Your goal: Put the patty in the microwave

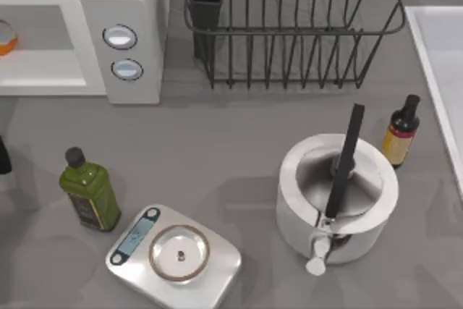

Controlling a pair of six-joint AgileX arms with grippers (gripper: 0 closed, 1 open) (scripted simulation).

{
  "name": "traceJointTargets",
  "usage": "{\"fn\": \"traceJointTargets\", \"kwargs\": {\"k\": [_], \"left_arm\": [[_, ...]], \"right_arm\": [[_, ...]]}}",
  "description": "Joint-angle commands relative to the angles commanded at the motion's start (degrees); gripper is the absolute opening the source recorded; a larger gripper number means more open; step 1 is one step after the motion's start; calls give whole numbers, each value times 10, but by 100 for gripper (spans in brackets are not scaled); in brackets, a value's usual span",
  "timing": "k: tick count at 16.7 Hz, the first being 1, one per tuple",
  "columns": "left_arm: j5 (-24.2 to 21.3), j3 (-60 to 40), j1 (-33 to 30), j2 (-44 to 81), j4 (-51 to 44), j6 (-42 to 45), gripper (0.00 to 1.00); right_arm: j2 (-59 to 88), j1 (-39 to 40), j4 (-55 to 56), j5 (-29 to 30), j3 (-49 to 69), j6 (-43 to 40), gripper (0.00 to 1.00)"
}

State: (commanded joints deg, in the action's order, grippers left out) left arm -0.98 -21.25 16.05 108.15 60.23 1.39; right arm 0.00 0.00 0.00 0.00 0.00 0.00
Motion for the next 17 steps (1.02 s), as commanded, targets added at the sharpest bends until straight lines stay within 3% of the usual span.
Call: {"fn": "traceJointTargets", "kwargs": {"k": [7, 17], "left_arm": [[1, -37, -1, -63, -11, 0, 100], [2, -70, -1, -196, -187, 0, 100]], "right_arm": [[0, 0, 0, 0, 0, 0, 100], [0, 0, 0, 0, 0, 0, 100]]}}
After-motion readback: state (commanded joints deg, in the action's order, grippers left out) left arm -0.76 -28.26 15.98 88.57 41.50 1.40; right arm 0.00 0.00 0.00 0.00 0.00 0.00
